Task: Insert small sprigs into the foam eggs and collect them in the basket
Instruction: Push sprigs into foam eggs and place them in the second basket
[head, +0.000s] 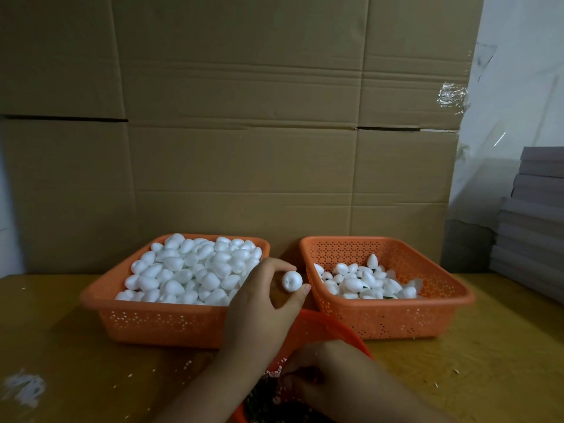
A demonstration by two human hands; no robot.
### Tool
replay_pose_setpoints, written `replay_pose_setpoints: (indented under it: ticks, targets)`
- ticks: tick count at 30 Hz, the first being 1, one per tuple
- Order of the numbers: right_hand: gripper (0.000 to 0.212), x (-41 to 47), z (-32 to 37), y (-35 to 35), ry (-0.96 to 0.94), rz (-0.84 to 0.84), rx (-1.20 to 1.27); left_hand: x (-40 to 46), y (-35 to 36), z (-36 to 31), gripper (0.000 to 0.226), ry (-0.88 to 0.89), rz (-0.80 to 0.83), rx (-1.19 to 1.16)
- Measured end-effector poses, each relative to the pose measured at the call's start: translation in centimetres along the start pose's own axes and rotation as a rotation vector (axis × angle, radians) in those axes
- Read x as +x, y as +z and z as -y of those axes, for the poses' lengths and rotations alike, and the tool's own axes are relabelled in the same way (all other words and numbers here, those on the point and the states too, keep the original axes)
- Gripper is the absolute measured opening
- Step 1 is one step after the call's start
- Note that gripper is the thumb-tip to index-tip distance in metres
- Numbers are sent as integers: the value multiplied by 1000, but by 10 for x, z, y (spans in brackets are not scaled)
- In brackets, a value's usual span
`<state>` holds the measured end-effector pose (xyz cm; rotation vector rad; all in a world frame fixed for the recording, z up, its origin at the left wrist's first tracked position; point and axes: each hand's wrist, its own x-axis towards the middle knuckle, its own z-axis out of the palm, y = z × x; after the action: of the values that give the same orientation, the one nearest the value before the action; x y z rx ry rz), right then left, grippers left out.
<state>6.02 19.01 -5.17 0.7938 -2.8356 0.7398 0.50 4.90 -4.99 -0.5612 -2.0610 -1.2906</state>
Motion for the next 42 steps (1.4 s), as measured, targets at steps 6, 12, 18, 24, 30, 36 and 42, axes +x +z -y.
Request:
replay_pose_setpoints:
  ticks: [6,12,18,24,30,36,42]
  targets:
    - [23,-1,0,-1,3,19,-2,0,1,1,30,-12,27,-20]
    - [24,-1,1,-2,3,31,-17,2,-1,2,39,117,-4,44]
    - [23,-1,-1,0,25,37,-1,1,2,1,41,62,53,-36]
    - [24,0,-3,1,3,19,-27,-1,4,1,19,70,89,-144]
    - [24,-1,-2,1,5,17,-15,-1,3,2,37,106,135,-172]
    - [23,-1,-2,2,8,14,-30,-1,3,2,38,110,162,-178]
    - [23,0,-2,2,27,25,-36,-1,3,2,25,86,160,-177]
